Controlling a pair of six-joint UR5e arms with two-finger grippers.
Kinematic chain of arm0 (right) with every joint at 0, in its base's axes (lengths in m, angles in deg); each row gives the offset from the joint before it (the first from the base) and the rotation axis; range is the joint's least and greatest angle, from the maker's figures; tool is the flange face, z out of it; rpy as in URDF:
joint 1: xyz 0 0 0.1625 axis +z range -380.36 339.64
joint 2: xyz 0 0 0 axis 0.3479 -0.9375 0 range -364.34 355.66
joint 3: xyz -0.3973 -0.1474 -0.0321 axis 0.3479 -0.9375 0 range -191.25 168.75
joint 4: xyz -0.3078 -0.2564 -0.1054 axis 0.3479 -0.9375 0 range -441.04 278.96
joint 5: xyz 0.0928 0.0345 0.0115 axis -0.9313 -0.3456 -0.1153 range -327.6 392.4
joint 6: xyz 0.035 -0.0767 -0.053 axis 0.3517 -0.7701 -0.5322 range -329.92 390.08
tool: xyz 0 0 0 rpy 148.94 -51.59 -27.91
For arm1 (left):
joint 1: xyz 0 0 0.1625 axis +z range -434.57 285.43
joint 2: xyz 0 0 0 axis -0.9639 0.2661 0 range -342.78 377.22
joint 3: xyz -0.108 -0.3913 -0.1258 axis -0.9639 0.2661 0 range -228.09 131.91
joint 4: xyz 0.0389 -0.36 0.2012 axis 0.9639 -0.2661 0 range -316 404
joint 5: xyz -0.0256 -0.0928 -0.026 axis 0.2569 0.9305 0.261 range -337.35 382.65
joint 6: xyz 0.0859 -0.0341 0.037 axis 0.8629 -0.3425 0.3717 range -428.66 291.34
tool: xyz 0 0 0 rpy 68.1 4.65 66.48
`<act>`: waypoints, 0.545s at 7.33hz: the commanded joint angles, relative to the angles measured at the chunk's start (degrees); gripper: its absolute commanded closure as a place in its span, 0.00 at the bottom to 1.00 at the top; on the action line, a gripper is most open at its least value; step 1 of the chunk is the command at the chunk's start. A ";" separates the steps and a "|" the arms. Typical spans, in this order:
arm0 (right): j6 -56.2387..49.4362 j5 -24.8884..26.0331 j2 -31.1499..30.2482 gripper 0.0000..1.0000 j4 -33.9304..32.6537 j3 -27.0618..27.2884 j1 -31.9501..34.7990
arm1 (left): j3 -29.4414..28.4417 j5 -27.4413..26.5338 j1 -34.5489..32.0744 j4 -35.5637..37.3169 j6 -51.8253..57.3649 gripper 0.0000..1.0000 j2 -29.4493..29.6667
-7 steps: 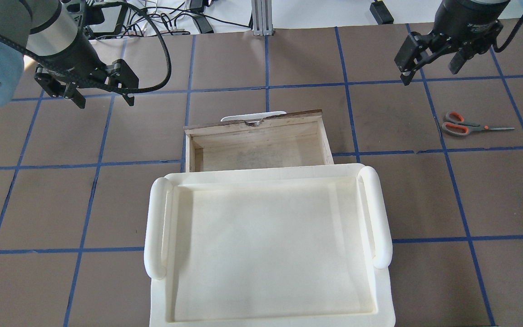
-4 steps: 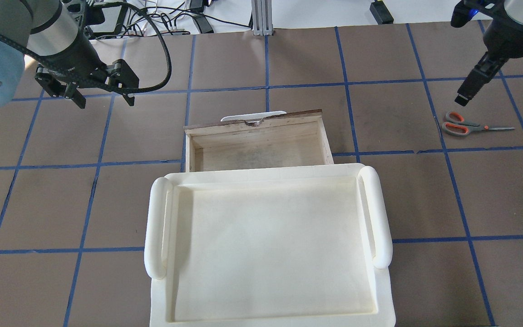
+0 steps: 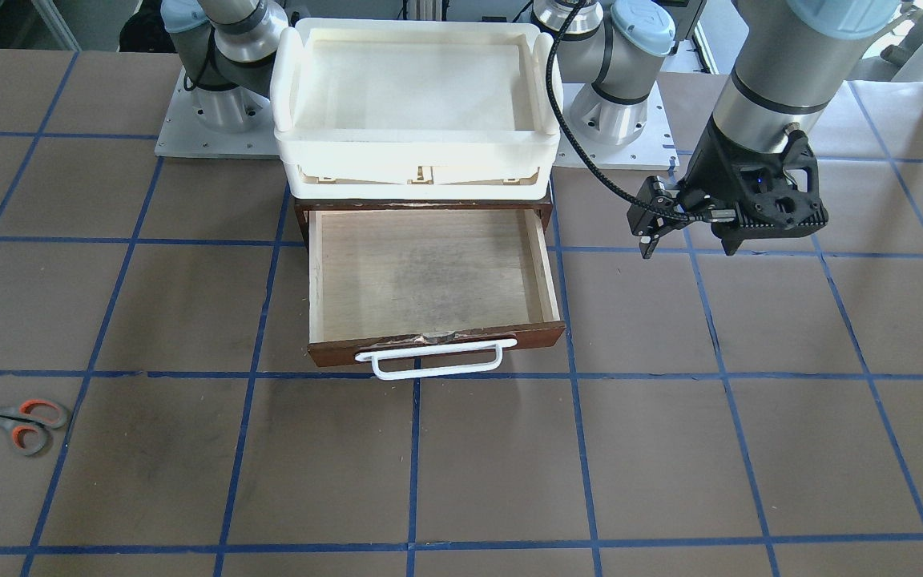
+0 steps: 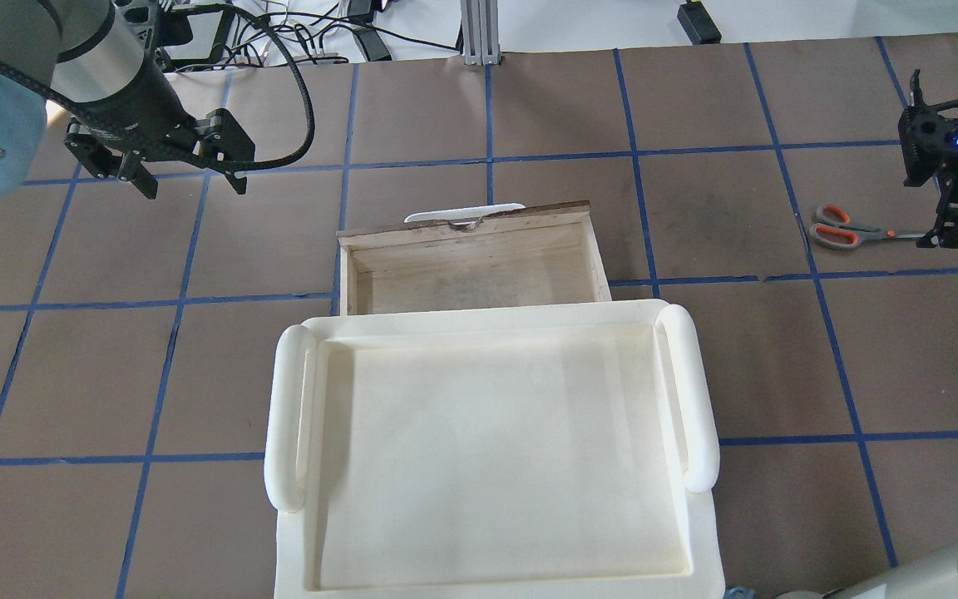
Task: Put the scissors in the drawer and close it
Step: 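Lower the right gripper over the scissors handles and close on them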
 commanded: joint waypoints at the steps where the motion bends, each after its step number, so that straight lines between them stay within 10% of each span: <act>1: -5.04 -2.79 6.22 0.00 -7.45 1.05 -1.72 | 0.00 -0.06 0.00 0.05 0.00 0.00 -0.09; 4: -5.47 -6.50 9.82 0.14 -6.32 -2.45 -1.73 | 0.00 -0.06 0.00 0.13 0.00 0.00 0.08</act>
